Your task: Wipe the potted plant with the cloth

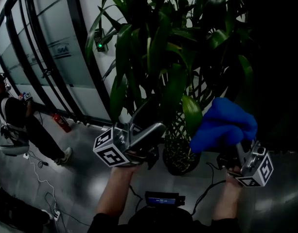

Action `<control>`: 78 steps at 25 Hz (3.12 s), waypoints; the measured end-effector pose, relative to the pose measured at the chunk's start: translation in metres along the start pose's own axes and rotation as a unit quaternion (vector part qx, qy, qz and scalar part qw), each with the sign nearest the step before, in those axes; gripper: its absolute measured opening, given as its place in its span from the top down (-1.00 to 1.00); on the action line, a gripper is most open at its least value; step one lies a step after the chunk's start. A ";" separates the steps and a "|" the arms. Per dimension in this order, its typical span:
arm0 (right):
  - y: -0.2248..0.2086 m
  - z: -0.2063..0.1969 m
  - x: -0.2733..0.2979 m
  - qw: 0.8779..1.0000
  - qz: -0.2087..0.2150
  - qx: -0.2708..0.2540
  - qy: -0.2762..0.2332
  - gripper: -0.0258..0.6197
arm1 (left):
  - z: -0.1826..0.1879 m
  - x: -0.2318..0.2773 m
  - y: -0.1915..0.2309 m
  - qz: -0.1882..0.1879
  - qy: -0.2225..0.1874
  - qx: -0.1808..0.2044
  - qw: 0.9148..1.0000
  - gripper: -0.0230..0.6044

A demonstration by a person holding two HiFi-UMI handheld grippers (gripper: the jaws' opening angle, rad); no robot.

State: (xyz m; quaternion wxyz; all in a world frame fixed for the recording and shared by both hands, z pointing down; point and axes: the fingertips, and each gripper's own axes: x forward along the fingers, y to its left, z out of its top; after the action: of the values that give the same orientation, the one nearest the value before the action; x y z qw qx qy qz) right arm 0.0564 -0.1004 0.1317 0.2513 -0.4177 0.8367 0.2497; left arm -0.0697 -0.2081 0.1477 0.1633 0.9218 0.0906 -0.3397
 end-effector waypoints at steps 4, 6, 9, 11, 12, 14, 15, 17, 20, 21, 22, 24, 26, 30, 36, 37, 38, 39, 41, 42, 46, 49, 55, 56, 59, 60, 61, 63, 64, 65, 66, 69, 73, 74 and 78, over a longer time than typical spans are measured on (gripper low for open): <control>-0.021 -0.009 0.013 1.000 0.010 0.011 0.009 0.69 | 0.002 0.021 0.011 0.000 -0.004 0.007 1.000 -0.48; -0.028 -0.013 0.024 1.000 0.014 0.009 0.020 0.69 | 0.005 0.029 0.013 -0.016 -0.018 0.000 1.000 -0.48; -0.032 -0.016 0.046 0.999 0.019 -0.005 0.040 0.69 | 0.011 0.035 0.014 -0.046 -0.033 -0.008 0.998 -0.48; -0.033 -0.021 0.065 0.998 0.026 -0.020 0.058 0.69 | 0.014 0.035 0.020 -0.065 -0.040 -0.017 0.997 -0.48; -0.034 -0.025 0.076 0.997 0.029 -0.026 0.068 0.69 | 0.017 0.035 0.023 -0.075 -0.045 -0.026 0.996 -0.48; -0.037 -0.034 0.097 0.995 0.033 -0.038 0.085 0.69 | 0.019 0.037 0.029 -0.093 -0.053 -0.037 0.994 -0.48; -0.039 -0.037 0.108 0.994 0.031 -0.044 0.092 0.69 | 0.019 0.038 0.031 -0.098 -0.052 -0.039 0.993 -0.48; -0.048 -0.038 0.127 0.994 0.015 -0.058 0.096 0.69 | 0.018 0.044 0.035 -0.107 -0.044 -0.037 0.993 -0.48; -0.066 -0.032 0.150 0.991 -0.028 -0.098 0.092 0.69 | 0.019 0.052 0.036 -0.120 -0.034 -0.032 0.992 -0.48; -0.070 -0.033 0.155 0.988 -0.038 -0.113 0.096 0.69 | 0.019 0.053 0.036 -0.125 -0.034 -0.034 0.991 -0.48; -0.073 -0.037 0.159 0.986 -0.045 -0.122 0.102 0.69 | 0.020 0.053 0.037 -0.130 -0.036 -0.040 0.990 -0.48; -0.076 -0.049 0.160 0.984 -0.050 -0.123 0.118 0.69 | 0.021 0.055 0.037 -0.145 -0.043 -0.058 0.987 -0.48; -0.076 -0.062 0.155 0.983 -0.049 -0.118 0.135 0.69 | 0.019 0.057 0.035 -0.161 -0.050 -0.077 0.983 -0.48; -0.062 -0.084 0.146 0.979 -0.026 -0.115 0.168 0.69 | 0.017 0.055 0.030 -0.182 -0.059 -0.091 0.977 -0.48; -0.042 -0.092 0.137 0.981 0.005 -0.093 0.169 0.69 | 0.025 0.049 0.034 -0.198 -0.088 -0.127 0.968 -0.48; -0.040 -0.093 0.134 0.981 0.007 -0.093 0.171 0.69 | 0.026 0.048 0.034 -0.200 -0.091 -0.130 0.967 -0.48; -0.037 -0.093 0.133 0.981 0.012 -0.091 0.170 0.69 | 0.026 0.048 0.034 -0.200 -0.093 -0.131 0.967 -0.48; -0.034 -0.094 0.131 0.981 0.017 -0.089 0.169 0.69 | 0.026 0.047 0.035 -0.199 -0.094 -0.131 0.967 -0.48; -0.028 -0.099 0.124 0.980 0.025 -0.087 0.177 0.69 | 0.026 0.047 0.036 -0.198 -0.097 -0.134 0.966 -0.48; -0.026 -0.103 0.120 0.978 0.029 -0.088 0.185 0.69 | 0.026 0.047 0.036 -0.198 -0.099 -0.136 0.966 -0.48; -0.016 -0.123 0.097 0.965 0.039 -0.090 0.242 0.69 | 0.026 0.045 0.037 -0.195 -0.105 -0.138 0.965 -0.48; -0.005 -0.132 0.081 0.955 0.053 -0.104 0.272 0.69 | 0.025 0.045 0.036 -0.197 -0.105 -0.136 0.965 -0.48; 0.013 -0.127 0.050 0.944 0.067 -0.119 0.299 0.69 | 0.021 0.046 0.034 -0.198 -0.103 -0.132 0.966 -0.48; 0.015 -0.121 0.047 0.947 0.071 -0.118 0.291 0.69 | 0.021 0.045 0.033 -0.197 -0.102 -0.130 0.966 -0.48; 0.021 -0.093 0.045 0.957 0.078 -0.120 0.251 0.69 | 0.018 0.045 0.034 -0.189 -0.100 -0.128 0.968 -0.48; 0.022 -0.082 0.045 0.961 0.078 -0.126 0.235 0.69 | 0.017 0.045 0.034 -0.187 -0.100 -0.128 0.969 -0.48; 0.022 -0.071 0.046 0.964 0.076 -0.133 0.219 0.69 | 0.017 0.044 0.034 -0.186 -0.100 -0.126 0.969 -0.48; 0.019 -0.049 0.049 0.970 0.065 -0.145 0.182 0.69 | 0.016 0.042 0.034 -0.184 -0.099 -0.124 0.970 -0.48; 0.016 -0.038 0.051 0.974 0.055 -0.150 0.162 0.69 | 0.016 0.041 0.035 -0.180 -0.098 -0.124 0.971 -0.48; 0.012 -0.028 0.054 0.977 0.044 -0.154 0.142 0.69 | 0.017 0.039 0.035 -0.177 -0.099 -0.125 0.971 -0.48; 0.008 -0.019 0.057 0.979 0.032 -0.158 0.125 0.69 | 0.017 0.038 0.035 -0.175 -0.101 -0.125 0.971 -0.48; -0.009 -0.005 0.076 0.981 0.003 -0.172 0.089 0.69 | 0.020 0.035 0.032 -0.174 -0.103 -0.121 0.972 -0.48; -0.036 -0.014 0.105 0.984 -0.021 -0.156 0.082 0.69 | 0.020 0.033 0.026 -0.175 -0.099 -0.113 0.973 -0.48; -0.042 -0.019 0.113 0.985 -0.025 -0.150 0.084 0.69 | 0.020 0.034 0.024 -0.174 -0.096 -0.111 0.974 -0.48; -0.053 -0.047 0.138 0.982 -0.029 -0.150 0.115 0.69 | 0.017 0.033 0.019 -0.175 -0.086 -0.100 0.976 -0.48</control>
State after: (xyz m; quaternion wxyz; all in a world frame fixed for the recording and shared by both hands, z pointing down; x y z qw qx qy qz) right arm 0.0178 -0.2366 0.0687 0.0949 -0.5005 0.8008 0.3150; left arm -0.0493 -0.2300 0.1186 0.1994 0.8380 0.2697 -0.4305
